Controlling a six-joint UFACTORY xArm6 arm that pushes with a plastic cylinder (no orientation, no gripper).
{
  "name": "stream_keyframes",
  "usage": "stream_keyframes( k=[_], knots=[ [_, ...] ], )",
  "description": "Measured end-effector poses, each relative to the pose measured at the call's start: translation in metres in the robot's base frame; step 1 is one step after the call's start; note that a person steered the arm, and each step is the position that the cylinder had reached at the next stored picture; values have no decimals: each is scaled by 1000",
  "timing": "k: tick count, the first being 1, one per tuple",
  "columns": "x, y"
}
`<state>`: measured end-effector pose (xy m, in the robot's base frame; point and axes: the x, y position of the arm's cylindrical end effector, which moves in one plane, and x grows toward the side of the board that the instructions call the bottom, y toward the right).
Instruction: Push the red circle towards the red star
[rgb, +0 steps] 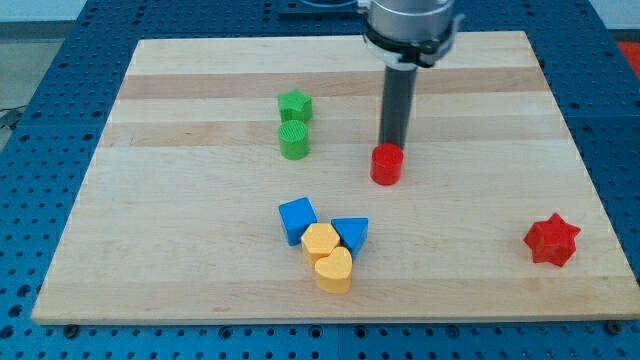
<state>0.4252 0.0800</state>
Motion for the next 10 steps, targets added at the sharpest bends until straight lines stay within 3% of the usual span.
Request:
stream_keyframes(
  k=[2, 4, 6, 10],
  knots=[
    [-17, -25],
    [27, -44],
    [58, 32],
    [60, 11]
  ],
)
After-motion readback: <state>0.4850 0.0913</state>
